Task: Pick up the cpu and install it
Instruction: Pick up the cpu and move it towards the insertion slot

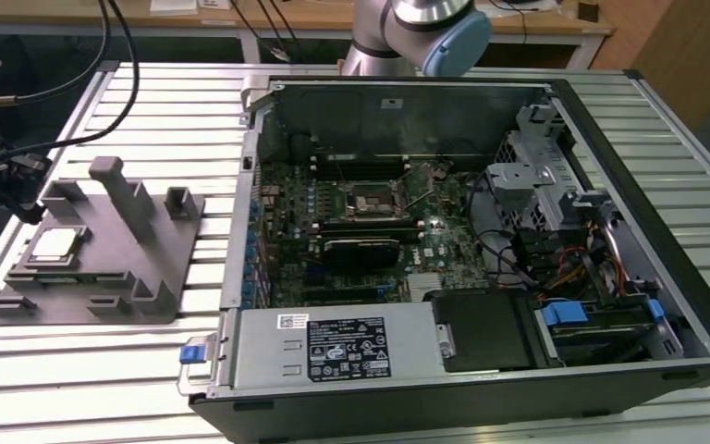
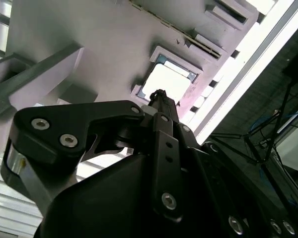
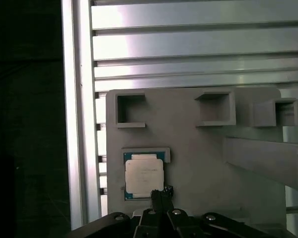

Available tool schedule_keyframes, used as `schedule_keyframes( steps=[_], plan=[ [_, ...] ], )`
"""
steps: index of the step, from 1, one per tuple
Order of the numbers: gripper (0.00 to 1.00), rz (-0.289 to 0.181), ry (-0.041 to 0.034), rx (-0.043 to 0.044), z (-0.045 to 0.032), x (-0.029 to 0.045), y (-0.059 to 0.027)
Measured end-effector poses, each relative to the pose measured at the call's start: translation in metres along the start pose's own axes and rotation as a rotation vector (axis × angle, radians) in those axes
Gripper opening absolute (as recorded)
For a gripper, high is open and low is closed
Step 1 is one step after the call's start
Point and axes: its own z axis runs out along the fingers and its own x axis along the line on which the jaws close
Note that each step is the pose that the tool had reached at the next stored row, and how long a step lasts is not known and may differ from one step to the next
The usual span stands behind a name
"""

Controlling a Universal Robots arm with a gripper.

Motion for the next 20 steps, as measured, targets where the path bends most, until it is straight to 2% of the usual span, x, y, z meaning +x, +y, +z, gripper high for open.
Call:
schedule_keyframes(
  steps=[15,20],
  plan=[
    [0.11,0.0,-0.0003,-0.0001,0.0249,0.0062,-0.0039],
    [0.11,0.0,-0.0001,0.0,0.0259,0.0068,-0.004]
  ],
)
